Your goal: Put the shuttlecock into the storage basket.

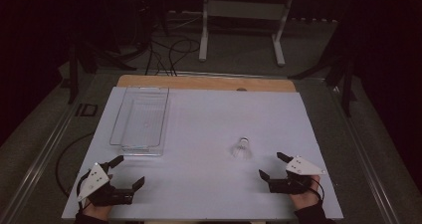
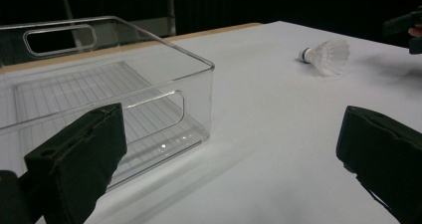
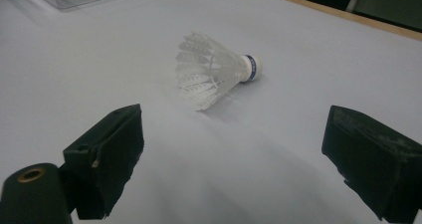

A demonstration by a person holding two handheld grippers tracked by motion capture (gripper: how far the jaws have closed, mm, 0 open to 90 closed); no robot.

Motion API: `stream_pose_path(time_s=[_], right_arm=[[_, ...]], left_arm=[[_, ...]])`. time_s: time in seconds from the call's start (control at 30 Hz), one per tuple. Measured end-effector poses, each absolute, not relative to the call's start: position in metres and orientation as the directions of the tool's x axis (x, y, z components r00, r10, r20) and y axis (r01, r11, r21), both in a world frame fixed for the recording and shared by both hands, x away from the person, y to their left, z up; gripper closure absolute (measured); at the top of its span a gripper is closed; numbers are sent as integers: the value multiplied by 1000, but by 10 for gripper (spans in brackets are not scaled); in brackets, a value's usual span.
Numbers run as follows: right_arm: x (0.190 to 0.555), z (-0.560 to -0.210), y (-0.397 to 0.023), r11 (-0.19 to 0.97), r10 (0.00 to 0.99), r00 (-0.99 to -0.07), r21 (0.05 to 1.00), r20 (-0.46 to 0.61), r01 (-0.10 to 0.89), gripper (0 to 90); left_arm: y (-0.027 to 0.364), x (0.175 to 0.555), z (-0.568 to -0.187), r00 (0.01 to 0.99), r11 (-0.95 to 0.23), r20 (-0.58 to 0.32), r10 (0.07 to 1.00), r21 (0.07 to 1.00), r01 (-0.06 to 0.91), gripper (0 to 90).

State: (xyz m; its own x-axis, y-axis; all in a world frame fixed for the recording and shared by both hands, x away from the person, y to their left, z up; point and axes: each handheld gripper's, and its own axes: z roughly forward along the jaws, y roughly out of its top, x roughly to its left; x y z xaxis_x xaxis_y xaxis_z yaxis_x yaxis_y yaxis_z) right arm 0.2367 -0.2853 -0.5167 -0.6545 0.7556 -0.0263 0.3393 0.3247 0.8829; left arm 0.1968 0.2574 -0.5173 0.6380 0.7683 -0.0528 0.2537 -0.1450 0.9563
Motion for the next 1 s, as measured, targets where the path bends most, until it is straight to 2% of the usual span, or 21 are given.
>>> stream_pose_path(time_s=[0.53,1.0], right_arm=[[236,-514,-288,303,766,-642,900,-34,314,94],[234,-512,-288,290,767,-641,907,-29,306,94]], left_arm=[[258,196,-512,661,-135,-77,746,955,263,1],[246,200,-500,714,-224,-110,691,907,356,0]])
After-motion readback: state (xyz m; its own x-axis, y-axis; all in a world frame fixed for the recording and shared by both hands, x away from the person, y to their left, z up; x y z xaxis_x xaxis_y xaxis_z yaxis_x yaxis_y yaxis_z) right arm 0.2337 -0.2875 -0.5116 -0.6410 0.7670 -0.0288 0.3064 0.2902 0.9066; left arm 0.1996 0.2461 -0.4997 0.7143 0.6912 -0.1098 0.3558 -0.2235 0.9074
